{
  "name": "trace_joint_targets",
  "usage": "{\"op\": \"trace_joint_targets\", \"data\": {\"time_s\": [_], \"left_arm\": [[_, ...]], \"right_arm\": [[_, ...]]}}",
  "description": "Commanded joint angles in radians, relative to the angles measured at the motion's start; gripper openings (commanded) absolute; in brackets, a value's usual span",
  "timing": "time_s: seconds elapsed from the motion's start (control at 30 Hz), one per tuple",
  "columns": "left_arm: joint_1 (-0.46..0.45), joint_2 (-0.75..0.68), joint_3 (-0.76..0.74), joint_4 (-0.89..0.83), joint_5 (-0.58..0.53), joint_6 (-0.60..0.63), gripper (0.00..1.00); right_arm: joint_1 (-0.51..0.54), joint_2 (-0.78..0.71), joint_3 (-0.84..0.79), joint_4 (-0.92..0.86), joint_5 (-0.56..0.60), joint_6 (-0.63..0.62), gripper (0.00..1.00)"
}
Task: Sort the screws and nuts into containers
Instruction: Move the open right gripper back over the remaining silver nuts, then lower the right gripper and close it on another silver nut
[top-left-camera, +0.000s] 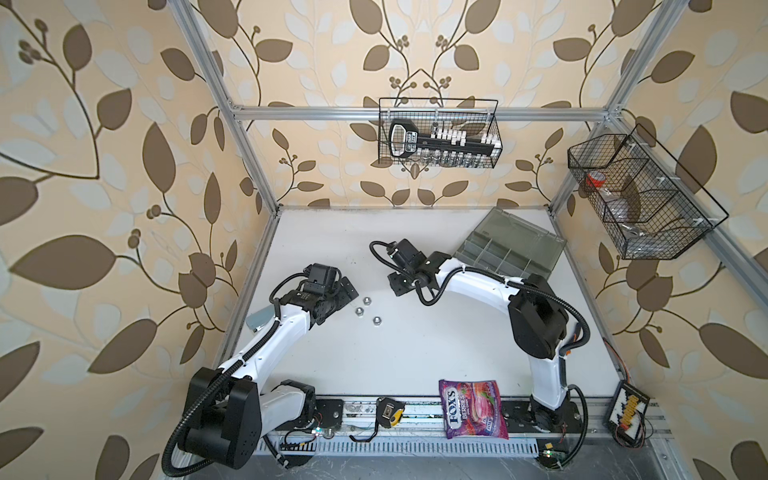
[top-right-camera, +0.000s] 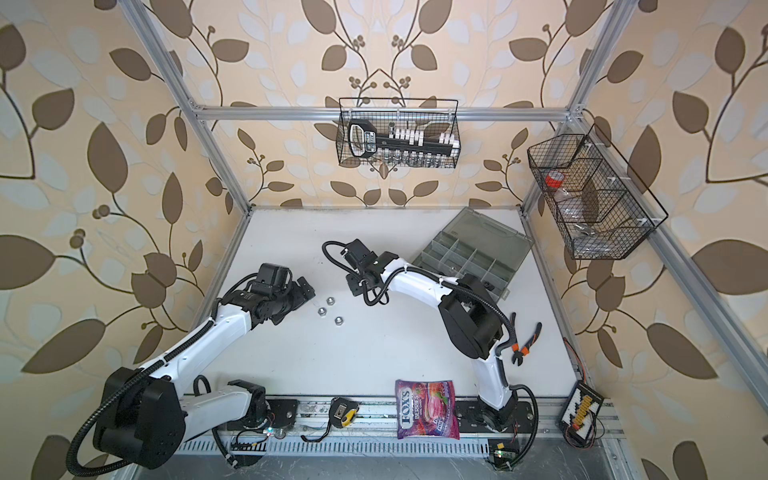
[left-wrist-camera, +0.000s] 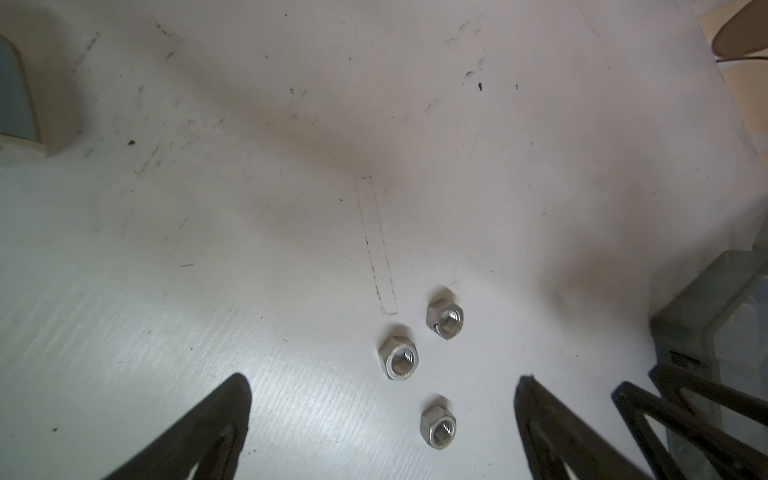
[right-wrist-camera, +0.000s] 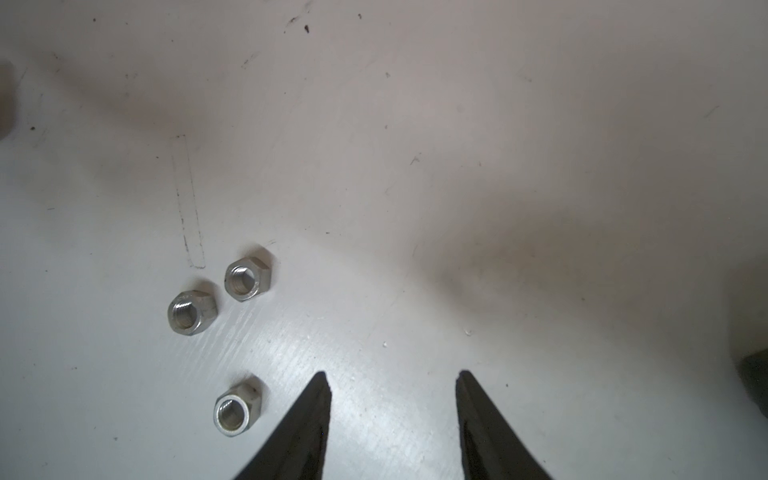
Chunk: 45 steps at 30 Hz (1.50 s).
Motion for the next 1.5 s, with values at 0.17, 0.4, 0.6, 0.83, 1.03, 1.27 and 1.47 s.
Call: {"op": "trace_joint_targets", "data": {"time_s": [0.17, 0.4, 0.6, 0.83, 1.03, 1.27, 1.47], "left_arm": [[-0.010, -0.026, -0.009, -0.012, -0.034, -0.017, 0.99], [-0.010, -0.047, -0.014, -0.039, -0.068, -0.034, 0.99], [-0.009, -0.124, -0.034, -0.070, -0.150, -0.058, 0.99], [-0.009, -0.147, -0.034, -0.121, -0.204, -0.107, 0.99], [-0.009, -0.134, -0.031, -0.123, -0.194, -0.107, 0.99], [-0.009, -0.125, -0.030, -0.115, -0.184, -0.102, 0.99], [-0.009, -0.118, -0.031, -0.112, -0.180, -0.101, 0.99]], "right_arm": [[0.050, 0.116, 0.119, -0.028, 0.008, -0.015, 0.49], [0.076, 0.191, 0.198, -0.030, -0.025, -0.019, 0.46], [0.097, 0.256, 0.266, -0.033, -0.059, -0.020, 0.45], [0.109, 0.318, 0.332, -0.051, -0.084, -0.025, 0.44], [0.114, 0.363, 0.368, -0.071, -0.083, -0.032, 0.43], [0.117, 0.388, 0.376, -0.089, -0.068, -0.038, 0.43], [0.120, 0.406, 0.382, -0.108, -0.047, -0.047, 0.38]]}}
